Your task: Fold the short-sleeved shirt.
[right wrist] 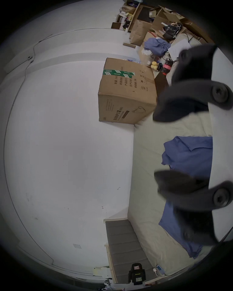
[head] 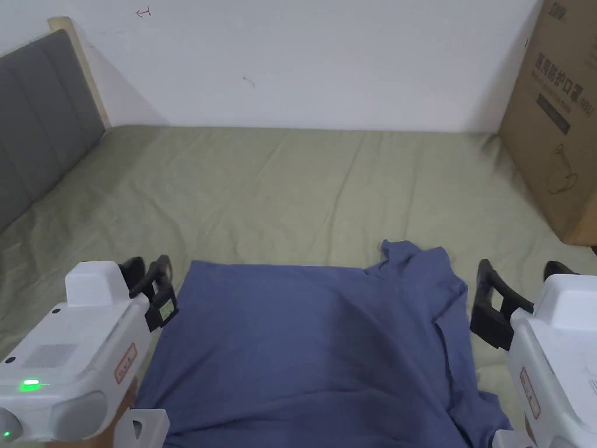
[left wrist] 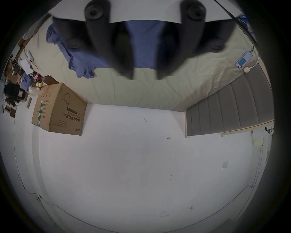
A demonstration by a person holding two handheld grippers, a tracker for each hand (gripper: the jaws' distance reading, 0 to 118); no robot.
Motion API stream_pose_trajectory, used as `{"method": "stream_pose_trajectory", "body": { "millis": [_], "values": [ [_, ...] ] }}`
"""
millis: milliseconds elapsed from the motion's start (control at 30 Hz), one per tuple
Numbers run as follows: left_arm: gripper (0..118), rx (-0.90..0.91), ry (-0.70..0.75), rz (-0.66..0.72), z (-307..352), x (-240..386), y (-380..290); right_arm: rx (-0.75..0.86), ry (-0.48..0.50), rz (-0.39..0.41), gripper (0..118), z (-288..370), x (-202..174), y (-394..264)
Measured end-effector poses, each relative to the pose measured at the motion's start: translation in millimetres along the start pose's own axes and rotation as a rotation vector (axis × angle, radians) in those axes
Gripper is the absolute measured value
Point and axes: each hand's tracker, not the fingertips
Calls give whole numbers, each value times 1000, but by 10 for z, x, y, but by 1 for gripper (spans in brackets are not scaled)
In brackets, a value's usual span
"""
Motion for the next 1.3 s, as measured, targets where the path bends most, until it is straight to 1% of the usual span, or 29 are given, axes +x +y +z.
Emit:
{"method": "stream_pose_trajectory", "body": {
  "millis": [33, 67, 133, 233, 333, 433, 500, 533, 567, 600, 633, 667, 700, 733, 833, 867, 900, 933, 967, 1000, 1067, 1100, 1133, 1167, 1200, 1233, 1300],
  "values": [
    [1, 0, 1, -4, 11, 14, -29, 1, 0, 4, 6, 39, -78, 19],
    [0, 4, 1, -9, 30, 26, -49, 4, 1, 7, 0, 45, -86, -1],
    [0, -19, -27, -19, 26, -4, -77, 8, -3, 14, 0, 53, -73, -42],
    [0, -66, -25, -24, -13, -55, -147, -6, 6, 11, 0, 60, -141, -17],
    [0, -226, -2, -28, -120, -165, -251, -18, 11, 12, 0, 51, -170, -5],
    [0, -385, 31, -46, -212, -354, -509, -31, 14, 7, 0, 41, -182, -25],
    [0, -456, 33, -33, -207, -486, -717, -44, 17, 4, 0, 29, -187, -59],
    [3, -484, 40, -15, -201, -551, -814, -51, 17, 1, 0, 21, -192, -80],
    [15, -535, 59, -14, -213, -596, -900, -60, 17, -1, 0, 18, -215, -69],
    [30, -566, 67, -16, -215, -631, -973, -70, 19, -3, 0, 10, -227, -75],
    [51, -576, 83, -1, -195, -683, -1073, -78, 20, -7, 0, 4, -239, -96],
    [89, -606, 95, 9, -208, -721, -1159, -84, 20, -11, 0, 0, -253, -114],
    [105, -647, 100, 20, -226, -752, -1232, -90, 21, -13, 0, -15, -239, -126],
    [110, -689, 103, 27, -249, -778, -1315, -96, 21, -14, 0, -21, -245, -141],
    [109, -726, 104, 22, -275, -826, -1529, -114, 25, -15, 0, -28, -267, -180],
    [107, -739, 113, 14, -309, -839, -1603, -121, 26, -15, 0, -33, -274, -194],
    [101, -756, 119, 7, -336, -858, -1678, -128, 27, -15, 0, -36, -283, -208],
    [91, -758, 122, 5, -368, -874, -1744, -135, 28, -15, 0, -38, -292, -225],
    [77, -765, 123, 5, -400, -892, -1804, -142, 27, -15, 0, -37, -275, -237],
    [68, -784, 120, 4, -437, -907, -1857, -150, 25, -14, 0, -35, -274, -248],
    [58, -826, 120, 20, -461, -915, -1961, -160, 19, -13, 0, -19, -271, -282],
    [52, -816, 100, 51, -443, -913, -1970, -168, 15, -14, 0, -15, -247, -298],
    [38, -786, 120, 52, -417, -904, -1941, -182, 12, -14, 0, -12, -222, -319],
    [10, -788, 117, 57, -389, -881, -1906, -196, 7, -17, 0, -9, -204, -351],
    [5, -777, 105, 69, -363, -861, -1869, -216, 3, -23, 0, -9, -183, -390],
    [4, -756, 61, 84, -349, -837, -1845, -246, -1, -35, 0, -35, -89, -483],
    [4, -771, 90, 32, -374, -782, -1848, -338, -3, -47, 1, -87, 5, -655]
  ]
}}
